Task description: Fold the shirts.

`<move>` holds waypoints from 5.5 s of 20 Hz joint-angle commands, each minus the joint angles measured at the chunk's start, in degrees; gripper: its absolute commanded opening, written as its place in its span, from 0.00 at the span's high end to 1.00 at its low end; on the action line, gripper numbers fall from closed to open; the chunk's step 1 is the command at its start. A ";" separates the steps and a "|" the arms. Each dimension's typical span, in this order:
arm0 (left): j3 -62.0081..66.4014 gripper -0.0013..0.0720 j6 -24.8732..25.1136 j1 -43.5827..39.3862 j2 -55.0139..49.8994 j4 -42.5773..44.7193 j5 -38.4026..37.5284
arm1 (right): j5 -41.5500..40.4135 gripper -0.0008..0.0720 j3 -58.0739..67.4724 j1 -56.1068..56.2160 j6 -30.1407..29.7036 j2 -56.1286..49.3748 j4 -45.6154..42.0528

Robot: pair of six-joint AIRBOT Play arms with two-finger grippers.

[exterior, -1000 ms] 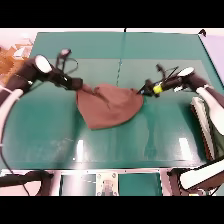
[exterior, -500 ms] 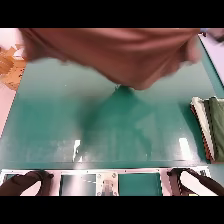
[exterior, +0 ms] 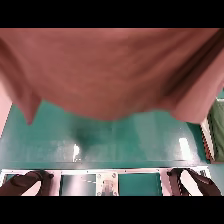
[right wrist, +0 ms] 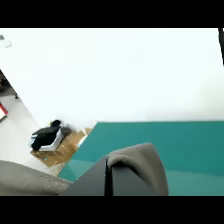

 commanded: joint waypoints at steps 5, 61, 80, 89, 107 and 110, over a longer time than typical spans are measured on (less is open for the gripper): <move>-23.87 0.95 0.44 0.02 -9.55 -7.67 4.94 | -7.54 0.97 -23.74 7.45 -10.25 -13.42 -1.16; -38.25 0.02 12.15 10.88 -44.94 -29.59 -7.98 | -7.45 0.97 -48.13 -7.48 1.62 -30.84 -33.16; -46.03 0.95 18.40 12.46 -44.89 -43.10 1.53 | -6.93 0.97 -48.13 -4.39 1.49 -30.84 -33.00; -45.48 0.75 18.45 14.73 -44.87 -37.86 -11.08 | -5.51 0.97 -48.19 -4.37 1.49 -30.84 -33.18; -52.26 0.88 23.17 13.99 -45.81 -50.27 2.97 | -5.33 0.97 -48.19 -4.37 1.33 -30.84 -33.00; -48.70 0.95 23.96 16.04 -45.81 -50.25 -3.08 | -3.17 0.97 -48.22 -4.37 1.57 -30.84 -33.03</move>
